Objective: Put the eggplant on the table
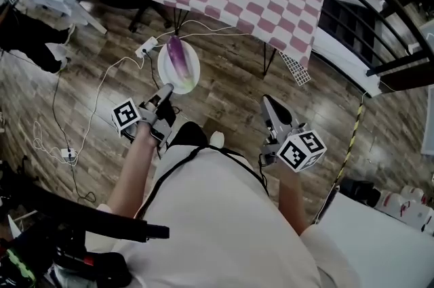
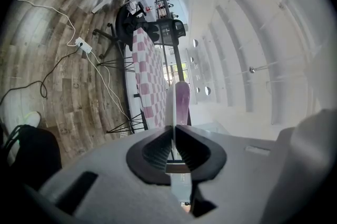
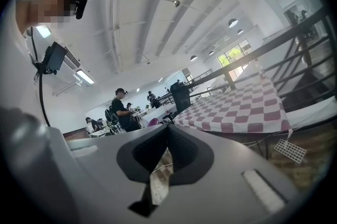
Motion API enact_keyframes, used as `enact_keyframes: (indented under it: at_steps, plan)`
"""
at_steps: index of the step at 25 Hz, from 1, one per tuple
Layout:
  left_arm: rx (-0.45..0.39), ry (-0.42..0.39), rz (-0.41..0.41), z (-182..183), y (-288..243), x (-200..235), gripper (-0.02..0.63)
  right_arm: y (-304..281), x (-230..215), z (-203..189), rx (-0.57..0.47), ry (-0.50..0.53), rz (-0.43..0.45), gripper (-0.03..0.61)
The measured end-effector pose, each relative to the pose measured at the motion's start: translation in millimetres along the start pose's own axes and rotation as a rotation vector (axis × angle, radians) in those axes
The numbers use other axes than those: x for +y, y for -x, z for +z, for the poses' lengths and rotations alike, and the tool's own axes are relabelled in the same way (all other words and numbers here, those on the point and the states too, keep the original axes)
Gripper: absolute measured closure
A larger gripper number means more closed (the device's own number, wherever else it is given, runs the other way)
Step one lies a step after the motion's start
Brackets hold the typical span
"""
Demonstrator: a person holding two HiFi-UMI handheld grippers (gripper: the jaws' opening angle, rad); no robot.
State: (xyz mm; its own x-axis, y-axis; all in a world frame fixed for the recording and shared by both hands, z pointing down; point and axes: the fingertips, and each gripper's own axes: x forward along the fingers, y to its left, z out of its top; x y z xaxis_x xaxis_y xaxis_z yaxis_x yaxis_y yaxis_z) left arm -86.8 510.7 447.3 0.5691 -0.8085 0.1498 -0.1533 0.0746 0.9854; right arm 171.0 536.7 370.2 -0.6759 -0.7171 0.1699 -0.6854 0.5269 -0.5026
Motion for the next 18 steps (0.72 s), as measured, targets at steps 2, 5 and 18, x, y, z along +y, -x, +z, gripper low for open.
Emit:
enact_keyframes:
  at_steps: [2,5,18]
  plan:
    - [-0.006,-0.001,0.005,0.7,-2.4,-0.4,0.584,-3.4,-2.9,1.6,0.004,-0.004,0.010,0.571]
    - [-0.015,-0.001,0.009,1.1,-1.9,-1.8,0.584,-7.3,-2.2,1.3,0.011,-0.005,0.031,0.571]
    - [-0.026,-0.007,0.004,7.4,-9.6,-6.1,0.584,-21.6,0.4,4.2,0.026,0.012,0.073,0.571]
